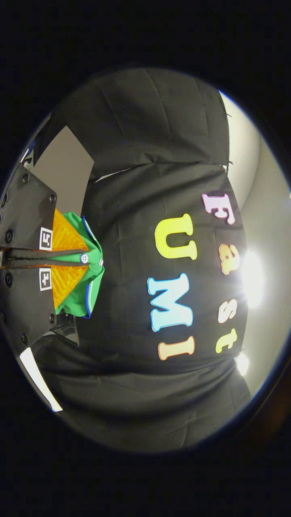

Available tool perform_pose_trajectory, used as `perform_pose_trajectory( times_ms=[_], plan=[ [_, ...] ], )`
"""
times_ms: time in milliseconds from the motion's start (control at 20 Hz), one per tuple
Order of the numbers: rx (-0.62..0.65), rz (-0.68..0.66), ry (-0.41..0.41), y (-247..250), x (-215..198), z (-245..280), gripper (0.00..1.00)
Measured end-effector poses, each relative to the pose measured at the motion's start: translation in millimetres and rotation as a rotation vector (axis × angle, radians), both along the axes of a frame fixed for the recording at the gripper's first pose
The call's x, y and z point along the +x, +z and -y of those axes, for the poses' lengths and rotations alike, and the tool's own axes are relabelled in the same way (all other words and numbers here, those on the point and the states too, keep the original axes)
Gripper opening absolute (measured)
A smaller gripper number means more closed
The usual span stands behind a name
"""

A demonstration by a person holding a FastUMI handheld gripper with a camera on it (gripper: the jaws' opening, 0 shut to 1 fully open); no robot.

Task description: Put the clothes into the washing machine and then close the washing machine lid.

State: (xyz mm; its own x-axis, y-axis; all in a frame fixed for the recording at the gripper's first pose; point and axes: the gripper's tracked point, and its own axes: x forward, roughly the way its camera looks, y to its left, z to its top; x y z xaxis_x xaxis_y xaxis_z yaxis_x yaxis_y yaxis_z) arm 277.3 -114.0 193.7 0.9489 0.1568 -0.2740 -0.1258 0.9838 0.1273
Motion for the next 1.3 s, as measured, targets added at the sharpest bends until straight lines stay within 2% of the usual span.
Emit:
perform_pose_trajectory(
  times_ms=[500,1300],
  plan=[
    [0.012,-0.089,-0.035,-69.1,3.4,33.4,0.02],
    [0.032,-0.284,-0.057,-227.6,6.1,44.1,0.02]
  ],
)
